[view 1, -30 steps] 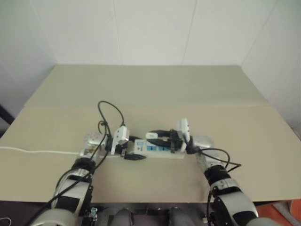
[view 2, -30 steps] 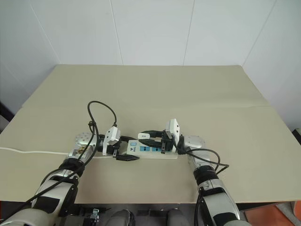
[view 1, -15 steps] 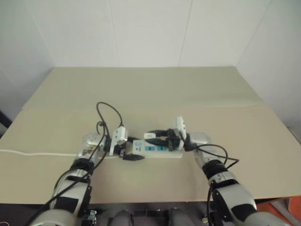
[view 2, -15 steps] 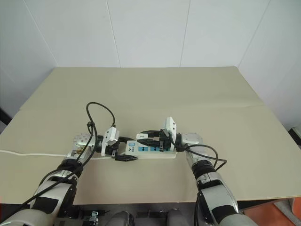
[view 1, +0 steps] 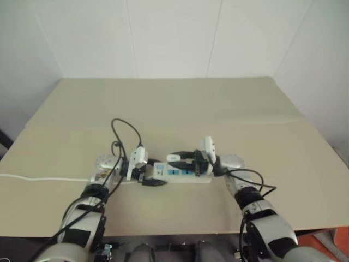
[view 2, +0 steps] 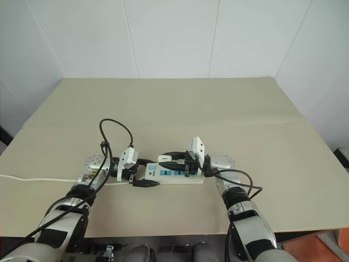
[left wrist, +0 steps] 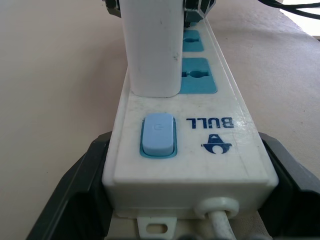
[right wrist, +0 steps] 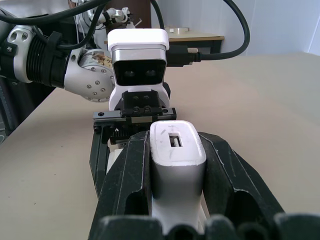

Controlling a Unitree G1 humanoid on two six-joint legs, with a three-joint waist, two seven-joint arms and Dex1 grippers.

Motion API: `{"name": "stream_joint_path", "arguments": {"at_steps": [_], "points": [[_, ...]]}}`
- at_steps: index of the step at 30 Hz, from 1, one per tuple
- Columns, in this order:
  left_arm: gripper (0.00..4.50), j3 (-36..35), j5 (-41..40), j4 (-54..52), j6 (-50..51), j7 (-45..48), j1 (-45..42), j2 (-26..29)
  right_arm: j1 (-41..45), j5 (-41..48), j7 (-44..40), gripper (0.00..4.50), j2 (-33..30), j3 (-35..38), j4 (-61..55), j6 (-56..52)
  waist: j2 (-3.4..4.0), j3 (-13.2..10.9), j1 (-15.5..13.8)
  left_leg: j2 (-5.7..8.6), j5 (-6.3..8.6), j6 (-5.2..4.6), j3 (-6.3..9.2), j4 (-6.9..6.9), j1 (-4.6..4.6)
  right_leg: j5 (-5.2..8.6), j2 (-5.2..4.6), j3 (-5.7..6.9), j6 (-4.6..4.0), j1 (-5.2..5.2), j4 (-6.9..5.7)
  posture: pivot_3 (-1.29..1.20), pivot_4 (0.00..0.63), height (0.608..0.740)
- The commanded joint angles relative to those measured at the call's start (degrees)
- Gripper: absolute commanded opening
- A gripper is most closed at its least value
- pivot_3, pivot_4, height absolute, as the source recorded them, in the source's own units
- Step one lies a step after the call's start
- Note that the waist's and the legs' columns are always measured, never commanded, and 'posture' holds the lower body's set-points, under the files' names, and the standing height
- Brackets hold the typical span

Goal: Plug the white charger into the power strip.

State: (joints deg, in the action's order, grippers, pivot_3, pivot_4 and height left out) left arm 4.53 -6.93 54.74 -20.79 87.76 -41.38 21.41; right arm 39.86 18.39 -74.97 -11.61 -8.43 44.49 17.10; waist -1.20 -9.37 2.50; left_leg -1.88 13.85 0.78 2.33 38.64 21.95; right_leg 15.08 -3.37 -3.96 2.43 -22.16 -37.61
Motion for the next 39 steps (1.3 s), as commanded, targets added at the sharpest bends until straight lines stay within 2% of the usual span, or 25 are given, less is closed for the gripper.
{"name": "stream_joint_path", "arguments": {"at_steps": [1,8,13,15,17,23,26,28,34,39], "points": [[3.31,0.81,-0.58,-1.91,-0.21,1.89,0.04,-0.51,-3.19,-6.79,4.09,2.12,-2.21,-1.67,4.21,-0.56,-0.05,0.04,-0.04,0.00,0.00,0.00,0.00,0.00,0.00,0.00,0.00,0.00,0.00,0.00,0.00,0.00,0.150,0.740],[3.31,0.83,-0.61,-1.87,-0.21,1.89,0.10,-0.61,-4.01,-6.51,2.38,4.48,-2.24,-0.96,2.83,1.95,-0.12,0.08,-0.13,0.00,0.00,0.00,0.00,-0.03,0.00,0.00,0.00,0.00,0.01,0.03,0.06,0.00,0.150,0.740],[3.31,0.60,-0.83,-2.18,0.38,1.47,0.10,-0.66,-4.35,-6.15,0.50,4.48,-3.07,-0.73,2.15,3.16,-0.12,0.08,-0.19,0.00,0.00,0.00,0.00,-0.04,0.01,0.01,0.00,0.00,0.01,0.03,0.08,0.00,0.150,0.740],[4.09,-0.97,-3.31,-4.21,2.16,1.59,-0.18,-1.07,-4.55,-6.01,-0.24,4.50,-3.69,-0.73,1.56,3.04,-0.12,0.08,-0.28,0.00,0.00,0.00,0.01,-0.05,0.02,0.01,0.00,0.00,0.01,0.03,0.09,0.00,0.150,0.740],[4.46,-2.01,-5.30,-6.22,3.64,2.22,-0.41,-1.10,-4.68,-5.97,-0.71,4.50,-4.21,-0.71,1.13,2.70,-0.13,0.08,-0.31,0.00,0.00,0.00,0.01,-0.05,0.05,0.01,-0.01,0.00,0.01,0.03,0.12,0.00,0.150,0.740],[4.46,-5.17,-8.20,-13.78,2.21,0.71,2.41,2.81,-5.97,-4.93,-1.55,4.50,-6.55,0.19,-4.00,2.77,-0.12,0.08,-0.02,-0.01,0.00,0.00,0.01,-0.10,0.00,0.01,0.00,0.00,0.00,0.02,0.11,0.00,0.150,0.740],[4.46,-6.86,-12.46,-24.09,9.48,0.98,6.29,6.43,-8.80,-3.72,-1.57,4.50,-9.84,1.50,-11.89,2.33,-0.12,0.07,-0.07,-0.01,0.00,0.00,0.01,-0.22,0.02,0.01,-0.02,-0.02,0.00,0.01,0.21,0.00,0.150,0.740],[4.46,-7.55,-14.78,-29.44,14.42,2.21,8.39,10.15,-10.83,-2.57,-2.87,4.50,-13.61,2.72,-16.57,1.47,-0.10,0.04,-0.22,-0.03,0.00,0.01,0.03,-0.34,0.08,0.01,-0.02,-0.01,0.00,-0.02,0.37,0.00,0.150,0.740],[4.46,-11.52,-12.79,-28.73,11.06,3.05,13.51,24.24,-22.11,3.84,-4.83,4.50,-31.78,13.93,-31.36,-4.17,0.44,-0.58,-0.45,0.01,0.00,0.01,-0.02,-0.41,0.35,0.01,-0.07,-0.03,0.00,-0.24,0.53,0.00,0.150,0.740],[4.46,-13.87,-13.61,-28.04,10.55,3.96,17.17,29.91,-29.10,7.87,-6.54,4.50,-43.56,22.37,-35.90,-11.26,0.50,-0.69,-0.07,-0.07,0.00,0.00,-0.08,-0.56,0.27,0.04,0.00,-0.04,-0.06,-0.30,0.51,0.00,0.150,0.740]]}}
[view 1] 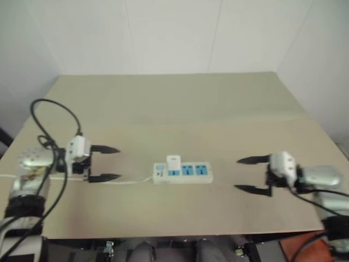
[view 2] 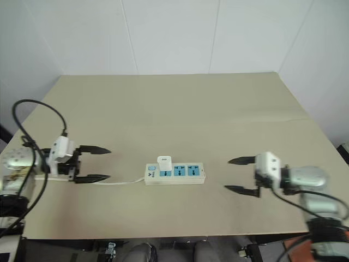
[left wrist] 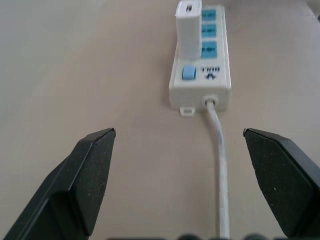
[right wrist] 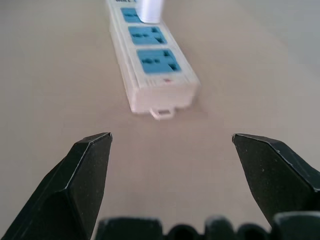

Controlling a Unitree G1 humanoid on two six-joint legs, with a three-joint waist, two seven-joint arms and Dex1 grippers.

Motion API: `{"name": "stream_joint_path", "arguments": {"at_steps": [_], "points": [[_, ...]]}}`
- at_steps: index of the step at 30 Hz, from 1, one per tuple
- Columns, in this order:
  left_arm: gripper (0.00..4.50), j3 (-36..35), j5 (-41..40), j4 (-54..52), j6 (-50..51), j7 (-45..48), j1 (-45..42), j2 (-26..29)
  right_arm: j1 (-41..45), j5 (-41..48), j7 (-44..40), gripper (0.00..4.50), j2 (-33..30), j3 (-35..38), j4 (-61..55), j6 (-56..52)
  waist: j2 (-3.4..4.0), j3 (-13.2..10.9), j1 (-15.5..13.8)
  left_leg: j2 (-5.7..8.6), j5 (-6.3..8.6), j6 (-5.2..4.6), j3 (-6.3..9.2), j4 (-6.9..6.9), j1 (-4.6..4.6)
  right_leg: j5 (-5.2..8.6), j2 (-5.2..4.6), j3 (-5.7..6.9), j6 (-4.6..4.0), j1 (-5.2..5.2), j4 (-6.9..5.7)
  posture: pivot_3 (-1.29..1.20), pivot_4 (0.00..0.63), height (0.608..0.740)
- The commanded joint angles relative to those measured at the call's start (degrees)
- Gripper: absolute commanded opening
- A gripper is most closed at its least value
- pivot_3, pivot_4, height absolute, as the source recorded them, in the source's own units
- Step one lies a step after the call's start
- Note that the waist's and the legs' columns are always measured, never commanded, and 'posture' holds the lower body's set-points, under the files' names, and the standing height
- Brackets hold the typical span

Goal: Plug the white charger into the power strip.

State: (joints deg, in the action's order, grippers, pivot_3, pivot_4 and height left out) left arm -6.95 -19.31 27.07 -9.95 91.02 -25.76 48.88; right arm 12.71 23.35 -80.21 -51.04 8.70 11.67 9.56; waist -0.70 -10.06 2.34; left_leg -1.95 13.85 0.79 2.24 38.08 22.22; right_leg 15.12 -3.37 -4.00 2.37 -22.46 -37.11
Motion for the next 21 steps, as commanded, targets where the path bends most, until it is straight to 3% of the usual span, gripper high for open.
{"name": "stream_joint_path", "arguments": {"at_steps": [1,7,21], "points": [[4.46,-2.82,-1.76,-0.96,0.33,0.53,2.16,2.87,-2.93,3.51,-1.49,4.50,-5.87,6.84,-3.54,-4.86,-0.01,-0.01,0.16,-0.01,0.00,0.00,-0.01,-0.02,-0.02,0.01,0.01,0.00,0.00,0.00,0.00,0.00,0.150,0.740],[4.46,-3.11,-2.90,-5.82,2.68,-1.65,5.59,2.56,-7.62,5.81,-0.26,4.50,-9.68,12.37,-8.53,-10.77,-0.06,-0.04,0.09,-0.02,0.00,0.00,-0.07,-0.03,-0.02,0.02,0.01,-0.03,0.01,0.00,0.01,0.00,0.150,0.740],[4.46,-2.22,-3.03,-10.93,4.98,-5.47,6.33,1.49,-13.49,4.72,3.12,4.50,-9.44,17.38,-13.07,-14.18,-0.19,-0.11,0.06,0.00,0.00,0.01,-0.09,-0.03,0.03,0.02,-0.02,-0.04,0.02,-0.01,0.05,0.00,0.150,0.740]]}}
